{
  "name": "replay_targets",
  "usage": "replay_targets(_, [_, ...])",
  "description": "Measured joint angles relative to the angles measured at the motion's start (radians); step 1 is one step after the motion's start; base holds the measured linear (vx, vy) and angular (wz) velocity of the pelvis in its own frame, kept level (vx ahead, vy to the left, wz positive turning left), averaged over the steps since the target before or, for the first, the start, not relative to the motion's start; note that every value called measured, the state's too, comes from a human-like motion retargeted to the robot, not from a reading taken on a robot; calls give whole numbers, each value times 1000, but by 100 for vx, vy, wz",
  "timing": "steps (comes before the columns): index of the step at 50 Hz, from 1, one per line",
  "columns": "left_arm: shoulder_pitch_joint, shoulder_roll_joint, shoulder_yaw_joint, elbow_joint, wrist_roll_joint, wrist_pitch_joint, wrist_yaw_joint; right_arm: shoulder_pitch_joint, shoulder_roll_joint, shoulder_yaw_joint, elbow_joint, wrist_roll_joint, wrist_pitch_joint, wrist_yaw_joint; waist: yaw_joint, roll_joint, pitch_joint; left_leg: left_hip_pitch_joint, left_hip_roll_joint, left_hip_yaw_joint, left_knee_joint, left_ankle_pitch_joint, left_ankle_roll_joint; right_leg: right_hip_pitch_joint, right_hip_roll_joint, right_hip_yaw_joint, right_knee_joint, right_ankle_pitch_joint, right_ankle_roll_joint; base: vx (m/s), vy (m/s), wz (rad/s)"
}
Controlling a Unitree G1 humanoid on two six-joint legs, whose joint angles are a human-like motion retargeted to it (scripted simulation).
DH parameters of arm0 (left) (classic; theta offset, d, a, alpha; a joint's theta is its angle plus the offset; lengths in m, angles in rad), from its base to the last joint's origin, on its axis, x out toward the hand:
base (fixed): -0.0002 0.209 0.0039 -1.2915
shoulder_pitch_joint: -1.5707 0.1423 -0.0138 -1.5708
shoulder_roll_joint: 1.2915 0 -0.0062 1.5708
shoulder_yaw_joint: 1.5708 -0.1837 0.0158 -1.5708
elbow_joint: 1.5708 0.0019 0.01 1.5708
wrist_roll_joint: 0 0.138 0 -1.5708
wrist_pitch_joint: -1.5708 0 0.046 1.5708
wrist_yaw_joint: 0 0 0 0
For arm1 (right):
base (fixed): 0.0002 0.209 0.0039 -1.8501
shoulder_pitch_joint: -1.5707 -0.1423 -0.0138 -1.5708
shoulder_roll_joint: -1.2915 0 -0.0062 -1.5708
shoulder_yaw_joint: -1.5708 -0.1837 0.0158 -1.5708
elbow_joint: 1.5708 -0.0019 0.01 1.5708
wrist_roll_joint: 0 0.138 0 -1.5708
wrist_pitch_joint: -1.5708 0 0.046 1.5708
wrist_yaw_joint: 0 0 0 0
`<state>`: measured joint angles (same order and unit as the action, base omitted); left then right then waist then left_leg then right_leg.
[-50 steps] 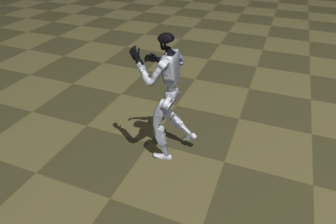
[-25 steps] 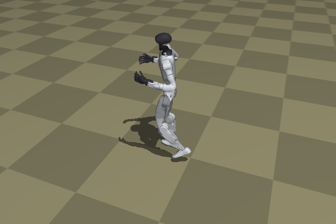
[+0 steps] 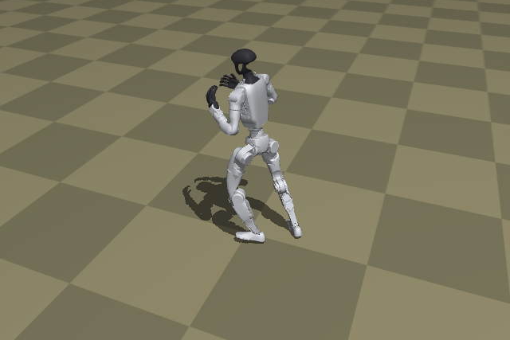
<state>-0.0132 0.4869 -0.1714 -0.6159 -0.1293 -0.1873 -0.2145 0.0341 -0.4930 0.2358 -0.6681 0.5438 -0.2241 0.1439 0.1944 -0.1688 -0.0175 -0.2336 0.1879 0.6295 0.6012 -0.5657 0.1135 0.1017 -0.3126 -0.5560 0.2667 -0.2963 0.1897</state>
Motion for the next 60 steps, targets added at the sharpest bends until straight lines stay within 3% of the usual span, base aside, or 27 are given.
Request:
replay_targets(3, [19,-89,-18,40,-43,-25,135,-173,-1,9,47,-59,-28,-86,-57,43,125,-211,131,-230,557,-161,38,-1,44,173,45,-269,-14,-46,-32,-202])
replay_targets(5, [-45,-162,-58,113,-3,-26,244,-278,-6,45,108,-144,-38,-141,-119,103,189,-325,103,-445,776,-207,34,-82,71,287,234,-419,-78,-41,-22,-203])
replay_targets(7, [-185,-182,-96,167,101,30,271,-331,15,74,146,-176,-28,-175,-191,134,257,-389,24,-590,885,-231,65,-192,90,376,428,-483,-121,-33,-13,-168])
replay_targets(8, [-252,-175,-103,176,119,49,267,-325,22,72,149,-158,-25,-184,-228,145,269,-416,-10,-631,909,-240,89,-242,100,410,478,-487,-115,-21,-6,-150])
replay_targets(10, [-340,-142,-110,154,81,63,246,-252,23,40,117,-73,-26,-188,-296,163,265,-441,-59,-673,896,-243,127,-307,123,469,482,-458,-82,-6,2,-161])
replay_targets(12, [-340,-88,-133,97,-53,54,253,-122,-26,-28,55,26,-23,-191,-345,178,237,-416,-98,-680,791,-215,120,-321,151,540,372,-371,-46,9,13,-222])
replay_targets(17, [-184,122,-272,3,-368,-8,282,149,-201,-130,74,131,13,-186,-413,157,164,-216,-195,-661,254,-91,12,-250,168,780,-70,21,7,12,24,-312])
replay_targets(20, [-91,233,-310,32,-384,-12,190,243,-224,-120,157,63,54,-124,-361,113,160,-66,-250,-735,-92,57,-29,-244,147,742,-205,232,43,0,30,-408])
replay_targets(22, [-55,257,-288,72,-308,-22,217,262,-217,-111,204,7,53,-119,-309,111,188,-2,-225,-726,-193,127,-51,-248,143,550,-196,237,31,-11,32,-430])
replay_targets(25, [-61,218,-270,161,-210,28,175,231,-194,-81,273,-46,68,-99,-270,130,239,66,-138,-551,-235,40,-69,-263,141,343,-55,111,-37,-21,36,-386])
replay_targets(28, [-203,111,-290,315,-71,51,212,158,-117,-19,409,-87,55,-183,-266,119,268,78,-91,-358,-169,-98,-40,-371,139,406,312,-67,-111,-24,35,-312])
replay_targets(30, [-326,44,-303,374,3,54,273,170,-45,-23,469,-103,38,-277,-284,89,254,23,-67,-246,-21,-164,-39,-444,128,460,557,-147,-99,-17,34,-230])
replay_targets(34, [-566,-94,-272,324,64,80,365,244,-2,-63,379,11,17,-306,-336,102,227,40,-86,-75,-43,-167,-47,-378,116,456,632,-248,-149,-15,39,-227])
replay_targets(37, [-670,-137,-238,251,105,90,414,266,-69,-91,272,53,31,-214,-391,148,196,79,-96,60,-141,-103,-56,-306,133,417,584,-244,-159,-15,36,-255])
replay_targets(41, [-566,-123,-161,162,-40,60,387,232,-151,-149,226,91,96,-96,-442,239,159,119,-105,157,-323,69,-85,-201,216,378,396,-105,-115,-23,26,-263])
replay_targets(45, [-142,-89,-5,122,-168,38,247,139,-116,-108,298,121,138,-9,-409,257,137,121,-117,114,-417,265,-84,-133,280,475,159,117,-38,-35,10,-322])
replay_targets(48, [179,-84,67,244,-172,35,210,34,-57,-42,384,53,117,-28,-339,217,153,86,-132,-97,-401,335,-84,-127,279,585,37,141,3,-50,-3,-352])
replay_targets(50, [324,-99,77,385,-180,25,209,-46,-24,13,436,-4,79,-86,-290,178,177,30,-150,-280,-291,304,-66,-137,250,614,-13,107,6,-58,-10,-326])
replay_targets(52, [401,-122,62,498,-191,3,231,-135,-7,71,455,-56,35,-165,-255,130,213,-58,-146,-346,-15,187,-27,-158,209,625,-36,36,-15,-60,-13,-277])
replay_targets(56, [402,-117,67,474,-200,-29,248,-246,-2,118,394,-75,-10,-231,-230,82,291,-121,-41,-311,543,-24,83,-240,217,722,34,-68,-146,-58,-14,-181])
replay_targets(60, [168,-73,75,320,-101,-11,279,-60,-7,33,282,47,-12,-164,-291,79,272,-68,-133,-467,662,-14,36,-278,229,711,33,9,-166,-48,-14,39])
